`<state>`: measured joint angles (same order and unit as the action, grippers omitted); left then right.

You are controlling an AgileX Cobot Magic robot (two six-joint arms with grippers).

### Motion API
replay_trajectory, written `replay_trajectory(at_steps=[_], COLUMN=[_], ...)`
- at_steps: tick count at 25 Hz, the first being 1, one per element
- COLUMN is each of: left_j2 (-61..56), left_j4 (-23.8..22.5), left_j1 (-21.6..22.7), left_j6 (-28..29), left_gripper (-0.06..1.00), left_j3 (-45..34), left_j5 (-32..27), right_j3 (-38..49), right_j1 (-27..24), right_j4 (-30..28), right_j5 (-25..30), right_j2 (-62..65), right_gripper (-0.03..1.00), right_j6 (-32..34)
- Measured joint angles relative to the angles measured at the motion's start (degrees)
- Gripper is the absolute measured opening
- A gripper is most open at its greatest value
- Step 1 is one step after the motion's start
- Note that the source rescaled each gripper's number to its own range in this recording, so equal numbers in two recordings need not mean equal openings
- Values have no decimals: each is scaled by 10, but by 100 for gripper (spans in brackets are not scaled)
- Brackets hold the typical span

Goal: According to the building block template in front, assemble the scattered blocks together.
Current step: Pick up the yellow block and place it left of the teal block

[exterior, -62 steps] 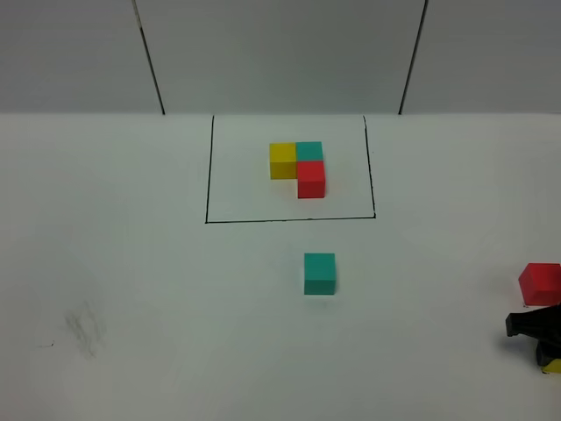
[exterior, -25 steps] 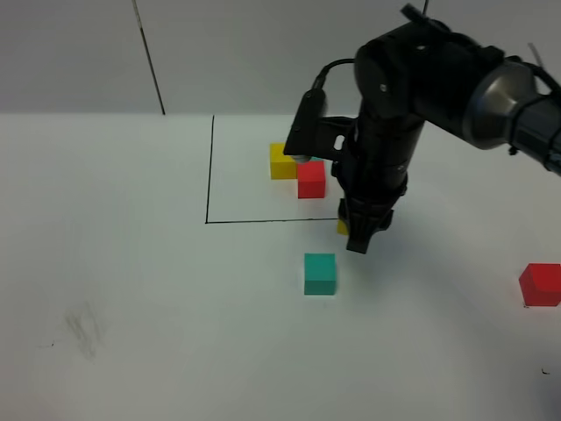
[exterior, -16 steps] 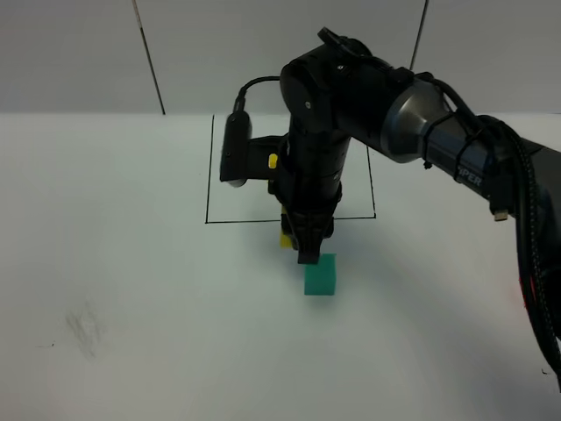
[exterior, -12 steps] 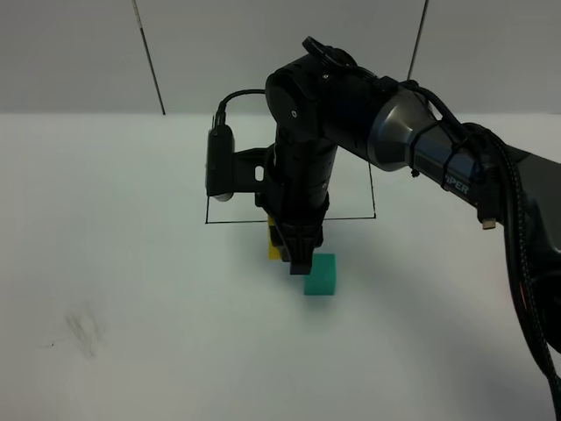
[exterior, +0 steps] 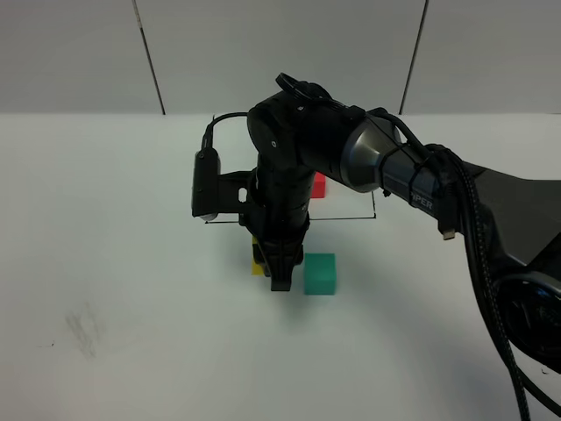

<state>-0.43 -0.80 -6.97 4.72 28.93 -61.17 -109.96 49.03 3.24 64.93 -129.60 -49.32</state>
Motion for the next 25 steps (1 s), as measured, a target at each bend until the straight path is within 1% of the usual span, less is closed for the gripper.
replay_trajectory(at_steps=[14,20,25], left_j2=[0,0,0], left_j4=[0,0,0], left_j1=[0,0,0], left_j6=[0,0,0], left_gripper=[76,76,76], left_j3=[0,0,0], left_j5=[0,0,0], right_j3=[-1,-1,-1], right_j1=[-1,-14,-27], right_j4=[-6,-2,1], right_j5=[-27,-27,-16], right_j2=[-41,-43,-49], right_gripper=[1,1,1], right_j6=[4,4,4])
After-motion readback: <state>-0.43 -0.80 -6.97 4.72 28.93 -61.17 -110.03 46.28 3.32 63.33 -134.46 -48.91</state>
